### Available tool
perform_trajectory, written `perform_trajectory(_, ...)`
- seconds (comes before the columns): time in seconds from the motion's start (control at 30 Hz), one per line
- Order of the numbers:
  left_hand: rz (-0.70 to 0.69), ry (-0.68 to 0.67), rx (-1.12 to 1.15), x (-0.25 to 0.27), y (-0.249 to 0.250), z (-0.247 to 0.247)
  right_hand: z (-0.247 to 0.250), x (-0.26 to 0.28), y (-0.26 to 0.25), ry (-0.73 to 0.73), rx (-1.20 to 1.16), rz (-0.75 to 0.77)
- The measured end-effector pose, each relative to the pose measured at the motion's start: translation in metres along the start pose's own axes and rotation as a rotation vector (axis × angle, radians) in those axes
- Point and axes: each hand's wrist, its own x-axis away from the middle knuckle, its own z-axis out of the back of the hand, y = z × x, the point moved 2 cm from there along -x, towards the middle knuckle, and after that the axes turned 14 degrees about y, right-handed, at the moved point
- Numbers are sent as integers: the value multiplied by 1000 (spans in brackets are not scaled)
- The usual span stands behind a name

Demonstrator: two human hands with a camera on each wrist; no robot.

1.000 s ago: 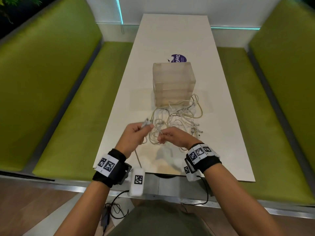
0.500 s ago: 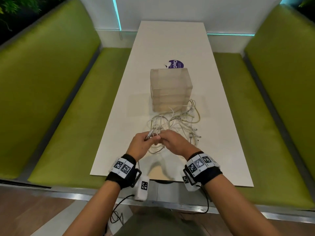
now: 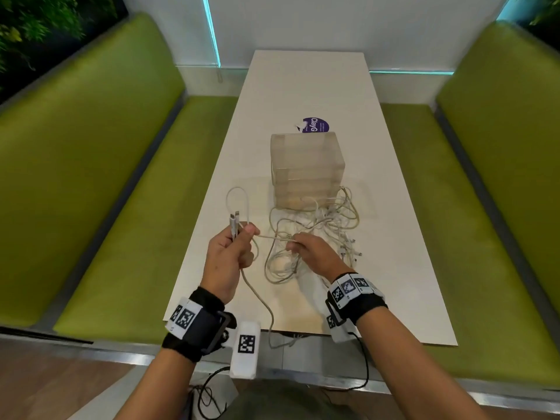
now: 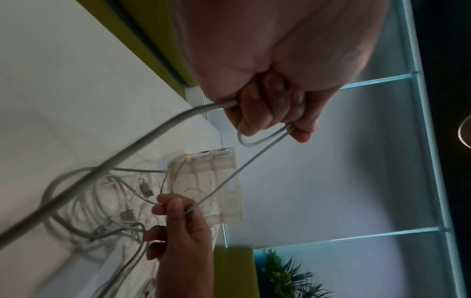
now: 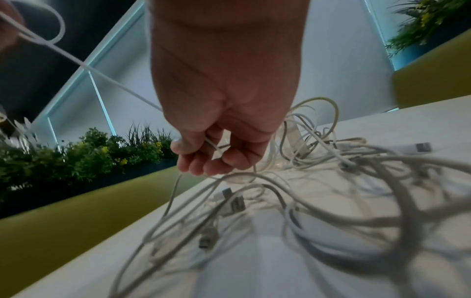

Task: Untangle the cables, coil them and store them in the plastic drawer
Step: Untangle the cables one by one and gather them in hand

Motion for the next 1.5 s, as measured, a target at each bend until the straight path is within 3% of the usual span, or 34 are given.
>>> perform_trajectory(0.07, -40, 36, -67, -1, 0, 4, 1, -3, -5, 13, -18, 23)
perform_trajectory(0.13, -90, 66, -297, -6, -11, 5, 2, -2, -15, 19, -33, 76)
perform_trajectory(0.23, -111, -20, -604, -10, -31, -3, 3, 1, -32, -4, 4, 158)
perform_trajectory(0.33, -50, -114, -737, -9, -44, -15, 2, 3, -41, -13, 101, 197)
perform_trajectory(0.47, 43, -153, -686, -9, -49, -22, 5, 5, -43, -4, 154, 146)
perform_trajectory(0.57, 2, -158, -671, -3, -43, -27, 2, 4, -39, 38, 109, 106)
perform_trajectory(0.8, 59, -60, -349, 13, -16, -13, -6, -15, -25, 90, 21, 119)
perform_trajectory(1.03, 52, 7, -134, 10, -3, 11, -3, -26, -13, 92, -15, 24)
perform_trajectory(1.23, 63, 58, -451, -13, -31, -8, 1, -17, -24, 122, -20, 132)
perform_trajectory(1.5, 21, -43, -373, -24, -42, -36, 12, -10, -23, 21, 138, 204)
